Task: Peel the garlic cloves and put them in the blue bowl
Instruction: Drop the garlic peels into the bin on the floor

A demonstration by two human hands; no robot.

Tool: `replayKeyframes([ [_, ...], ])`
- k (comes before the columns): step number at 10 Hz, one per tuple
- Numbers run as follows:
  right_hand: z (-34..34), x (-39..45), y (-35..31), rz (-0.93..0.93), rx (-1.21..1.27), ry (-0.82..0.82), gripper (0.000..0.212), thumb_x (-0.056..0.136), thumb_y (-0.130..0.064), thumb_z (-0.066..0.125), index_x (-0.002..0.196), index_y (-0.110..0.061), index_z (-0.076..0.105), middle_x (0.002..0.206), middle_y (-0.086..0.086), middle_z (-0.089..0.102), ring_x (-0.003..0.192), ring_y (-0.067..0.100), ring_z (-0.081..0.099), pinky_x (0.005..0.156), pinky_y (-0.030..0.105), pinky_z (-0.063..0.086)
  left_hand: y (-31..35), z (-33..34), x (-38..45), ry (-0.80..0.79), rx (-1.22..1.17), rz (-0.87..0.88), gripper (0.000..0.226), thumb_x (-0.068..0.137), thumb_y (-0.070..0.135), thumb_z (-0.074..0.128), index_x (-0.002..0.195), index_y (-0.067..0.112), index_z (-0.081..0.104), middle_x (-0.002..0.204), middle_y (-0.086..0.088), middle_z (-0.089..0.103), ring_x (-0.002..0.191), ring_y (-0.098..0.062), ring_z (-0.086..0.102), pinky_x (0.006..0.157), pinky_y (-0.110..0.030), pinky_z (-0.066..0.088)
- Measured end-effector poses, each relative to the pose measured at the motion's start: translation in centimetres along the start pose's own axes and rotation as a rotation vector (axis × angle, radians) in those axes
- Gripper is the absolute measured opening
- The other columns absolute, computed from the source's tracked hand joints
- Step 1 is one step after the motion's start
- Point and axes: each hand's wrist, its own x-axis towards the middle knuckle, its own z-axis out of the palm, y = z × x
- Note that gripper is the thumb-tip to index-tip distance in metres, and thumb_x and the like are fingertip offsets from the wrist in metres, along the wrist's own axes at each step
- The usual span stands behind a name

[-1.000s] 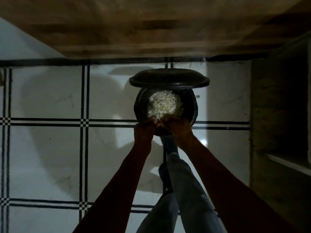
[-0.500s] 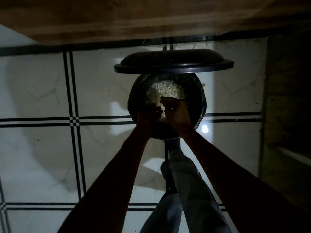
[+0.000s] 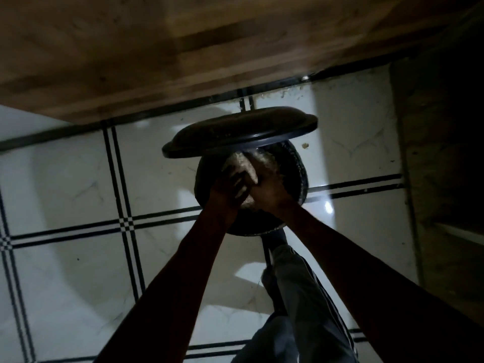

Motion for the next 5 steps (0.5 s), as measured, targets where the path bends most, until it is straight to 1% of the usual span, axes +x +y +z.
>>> replayKeyframes([
  [1,-1.2,-2.9,1.0,0.095,0.161,-0.018,0.048,0.107,-0.006,0.053,0.154,-0.001,0.044,0.153,0.022,0.051,0.131,0.026,0.056,0.117,0.04,0.043,0.8,4.0,-4.1,0.013,0.164,-0.016,0.043,0.113,0.026,0.036,0.151,0.009,0.048,0.148,-0.009,0.057,0.132,-0.026,0.056,0.092,-0.032,0.052],
  [2,-4.7,-8.7,0.5,0.024,0.186,0.268,0.043,0.11,-0.026,0.052,0.152,-0.014,0.051,0.15,0.008,0.056,0.135,0.024,0.055,0.115,0.034,0.042,0.1,7.3,-10.5,-0.047,0.253,-0.025,0.035,0.11,0.02,0.041,0.14,0.014,0.057,0.132,-0.003,0.067,0.124,-0.02,0.062,0.086,-0.027,0.051],
  [3,-9.5,-17.9,-0.5,0.019,0.257,0.417,0.041,0.109,-0.033,0.053,0.146,-0.015,0.054,0.132,0.004,0.065,0.098,0.009,0.068,0.076,0.008,0.049,-2.0,11.4,-18.6,-0.12,0.48,-0.002,0.026,0.107,0.016,0.051,0.13,0.012,0.063,0.114,-0.002,0.073,0.11,-0.017,0.069,0.082,-0.024,0.054],
  [4,-15.4,-29.7,-1.0,0.005,0.289,0.694,0.038,0.108,-0.033,0.056,0.142,-0.014,0.058,0.122,0.007,0.068,0.092,0.01,0.067,0.081,0.018,0.056,-4.5,17.0,-27.7,-0.284,0.712,0.111,0.019,0.107,0.015,0.054,0.122,0.012,0.066,0.119,-0.008,0.073,0.102,-0.018,0.073,0.082,-0.026,0.057],
  [5,-20.6,-43.0,-1.3,-0.058,0.281,0.906,0.033,0.108,-0.037,0.056,0.136,-0.021,0.061,0.123,-0.002,0.068,0.107,0.012,0.068,0.092,0.04,0.061,-7.2,24.0,-37.7,-0.491,0.911,0.319,0.016,0.106,0.026,0.06,0.116,0.017,0.068,0.11,-0.004,0.076,0.101,-0.018,0.074,0.084,-0.027,0.061],
])
